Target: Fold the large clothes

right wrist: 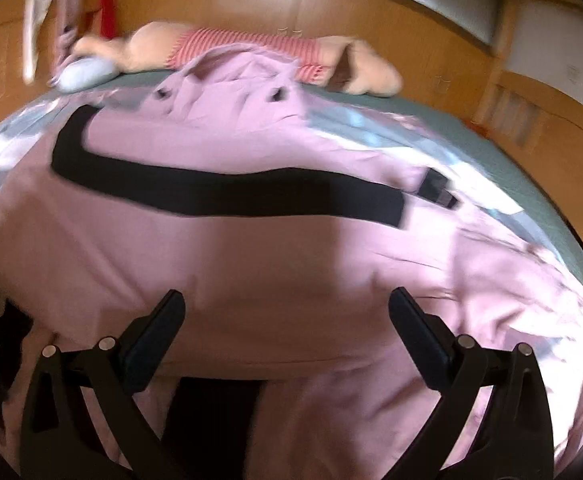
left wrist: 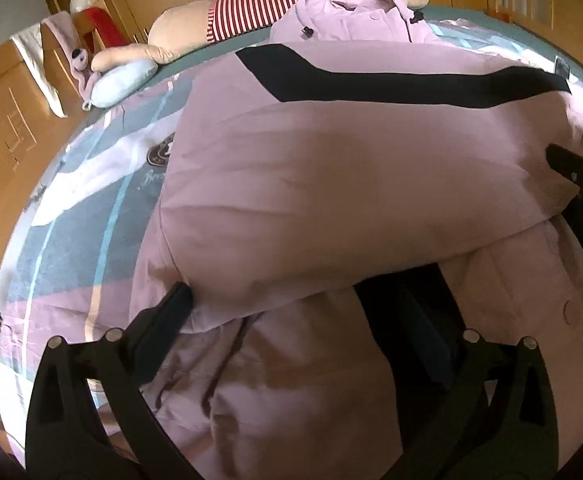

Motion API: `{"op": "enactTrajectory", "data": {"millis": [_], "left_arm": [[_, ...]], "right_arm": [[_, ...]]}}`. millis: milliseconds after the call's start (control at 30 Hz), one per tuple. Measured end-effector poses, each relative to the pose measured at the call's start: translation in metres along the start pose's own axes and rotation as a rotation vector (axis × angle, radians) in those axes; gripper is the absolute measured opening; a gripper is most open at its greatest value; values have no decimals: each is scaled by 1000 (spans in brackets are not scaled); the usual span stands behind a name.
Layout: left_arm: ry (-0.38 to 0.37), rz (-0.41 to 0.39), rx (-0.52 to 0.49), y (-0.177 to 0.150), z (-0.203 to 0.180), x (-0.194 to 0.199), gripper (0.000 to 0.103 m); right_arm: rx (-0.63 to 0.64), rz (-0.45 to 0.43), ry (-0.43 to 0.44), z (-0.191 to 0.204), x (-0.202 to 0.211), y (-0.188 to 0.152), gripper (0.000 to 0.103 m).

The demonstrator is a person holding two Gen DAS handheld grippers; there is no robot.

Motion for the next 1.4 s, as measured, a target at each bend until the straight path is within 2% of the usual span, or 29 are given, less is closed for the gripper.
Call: {"op": "enactTrajectory", "data": {"millis": [33,67,133,200,300,367,433,500,567,633,700,767,867,933,1000,1067,1133,1167,1233,1300,1333,1367,1400], "left_arm": [[-8,2,8,-2,1,3,101],[-12,3,12,-4,3,5,101],[-15,3,16,-6,4,5,101],[-19,3,22,-11,2,6,101],[-34,2,38,-10,5,6,101],[-43,2,51,-11,5,6,101],[-53,1,66,-11,5,6,101],[-58,-3,72,-11,6,5,101],[-60,-7,77,-12,4,6,101],[-66,-9,87,-12,5,6,101],[-75,-10,98,-13,4,6,101],[-82,-12,105,-13,5,5,101],[-87,-13,108,-13,5,5,101],[-91,-12,113,-13,6,5,101],[-93,-13,115,-13,6,5,101],[-93,-12,115,-12,6,5,101],[-92,-13,115,-12,6,5,101],[-93,-13,114,-12,7,5,101],[-92,-15,114,-12,7,5,101],[-93,-16,115,-13,7,5,101],[-93,-17,115,-13,7,5,101],[-93,-17,115,-13,7,5,101],[-92,-17,115,-13,8,5,101]], "right_arm": [[-27,68,36,-1,-9,-7,102],[-67,104,82,-6,-11,-6,102],[-84,155,121,-15,-6,2,102],[-128,90,146,-40,13,20,102],[-226,-9,139,-101,42,44,102],[-327,-62,102,-164,56,54,102],[-429,-76,54,-216,55,41,102],[-557,-39,25,-268,43,21,102],[-684,29,31,-307,22,-7,102],[-869,80,92,-336,-2,-39,102],[-1059,123,175,-345,-20,-59,102],[-1192,145,206,-354,-33,-66,102],[-1232,145,180,-365,-32,-67,99],[-1317,128,166,-372,-18,-70,97],[-1348,143,200,-367,-6,-72,97],[-1319,229,232,-346,1,-76,97],[-1326,282,345,-317,-3,-77,97],[-1332,292,370,-312,-3,-83,97],[-1347,297,350,-311,-15,-87,97],[-1378,259,278,-331,-24,-93,87],[-1403,220,245,-342,-23,-93,73],[-1394,175,201,-356,-21,-93,55],[-1361,145,164,-368,-20,-91,47]]}}
Point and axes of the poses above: each gripper's, at about its wrist camera, not at the fingertips, and x roughly against the way its jaws point, z to its left, y to its top, the point moved 9 cm from there along -x, roughly the way its jaws point, and after that the axes turned 8 degrees about -z, right-handed, at the moved point
